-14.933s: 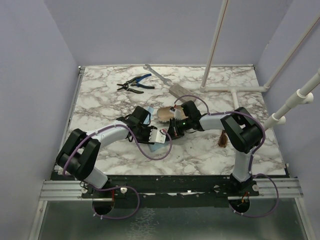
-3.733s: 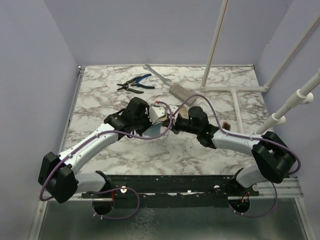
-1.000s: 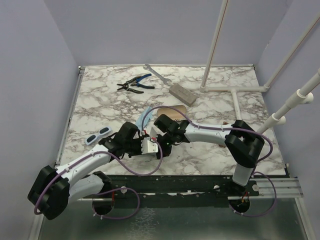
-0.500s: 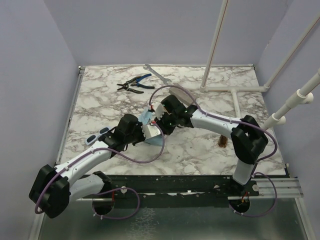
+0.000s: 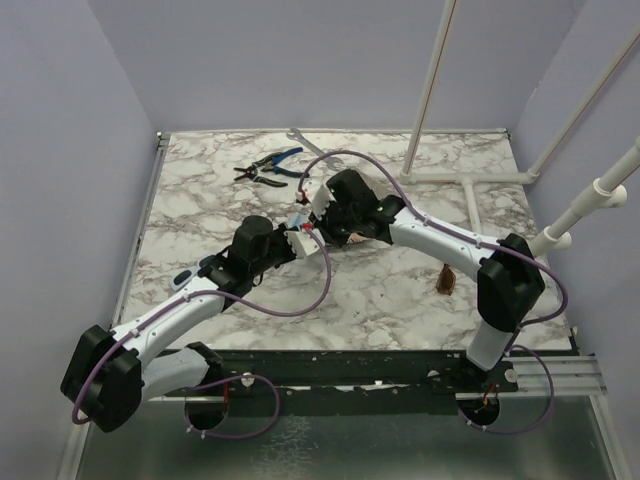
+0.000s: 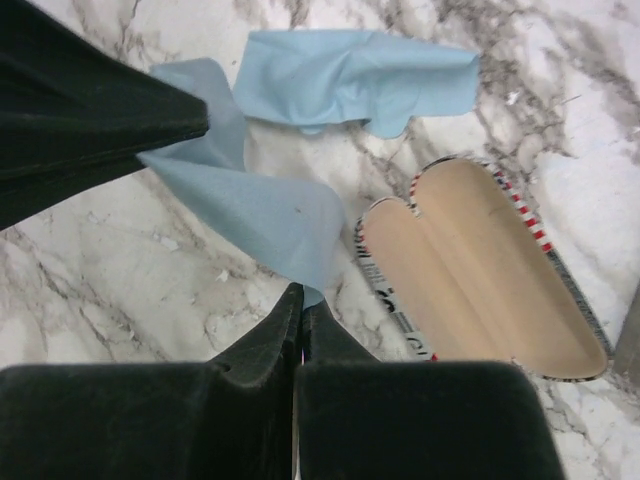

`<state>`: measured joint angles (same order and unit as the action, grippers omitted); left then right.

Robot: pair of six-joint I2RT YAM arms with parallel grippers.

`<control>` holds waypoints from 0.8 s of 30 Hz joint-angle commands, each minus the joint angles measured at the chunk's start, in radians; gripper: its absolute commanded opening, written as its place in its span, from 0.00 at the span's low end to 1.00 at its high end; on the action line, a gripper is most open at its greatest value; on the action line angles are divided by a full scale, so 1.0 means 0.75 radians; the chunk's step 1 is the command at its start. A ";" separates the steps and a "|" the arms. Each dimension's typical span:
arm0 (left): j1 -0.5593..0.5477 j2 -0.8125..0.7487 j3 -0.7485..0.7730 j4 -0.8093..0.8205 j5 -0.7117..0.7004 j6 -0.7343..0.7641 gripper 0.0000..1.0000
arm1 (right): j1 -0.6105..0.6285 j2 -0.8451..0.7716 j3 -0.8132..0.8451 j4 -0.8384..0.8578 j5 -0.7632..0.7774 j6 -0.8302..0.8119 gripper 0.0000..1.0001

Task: Organize the sunglasses
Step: Fold the glasses cleaning cloth at the center of the board.

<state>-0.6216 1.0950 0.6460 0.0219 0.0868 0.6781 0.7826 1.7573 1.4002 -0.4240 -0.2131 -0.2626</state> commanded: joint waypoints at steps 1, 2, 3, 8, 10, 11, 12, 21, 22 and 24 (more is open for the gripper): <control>0.005 -0.026 -0.095 -0.068 0.084 0.042 0.00 | 0.081 -0.013 -0.070 -0.127 -0.038 -0.057 0.01; 0.005 -0.038 -0.115 -0.104 0.103 0.055 0.00 | 0.103 -0.005 -0.083 -0.142 -0.050 -0.061 0.01; 0.003 -0.048 -0.133 -0.145 0.128 0.076 0.00 | 0.131 0.000 -0.100 -0.154 -0.065 -0.063 0.01; -0.005 -0.122 -0.230 -0.334 0.214 0.227 0.00 | 0.228 0.030 -0.189 -0.151 -0.160 -0.049 0.00; -0.007 -0.149 -0.262 -0.391 0.232 0.277 0.00 | 0.258 0.043 -0.215 -0.130 -0.216 -0.025 0.00; -0.010 -0.154 -0.270 -0.422 0.243 0.295 0.00 | 0.268 0.050 -0.228 -0.113 -0.245 -0.009 0.00; -0.012 -0.154 -0.276 -0.450 0.255 0.304 0.00 | 0.278 0.058 -0.238 -0.094 -0.267 0.007 0.01; -0.030 -0.142 -0.292 -0.665 0.299 0.388 0.00 | 0.313 0.105 -0.264 -0.030 -0.409 0.037 0.00; -0.030 -0.139 -0.293 -0.665 0.301 0.382 0.00 | 0.314 0.110 -0.267 -0.028 -0.418 0.036 0.00; -0.030 -0.119 -0.291 -0.664 0.302 0.358 0.00 | 0.312 0.131 -0.257 -0.034 -0.413 0.038 0.00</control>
<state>-0.6308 0.9833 0.4496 -0.3836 0.3103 0.8841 1.0004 1.8332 1.1965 -0.4820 -0.4324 -0.2626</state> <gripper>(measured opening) 0.003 0.006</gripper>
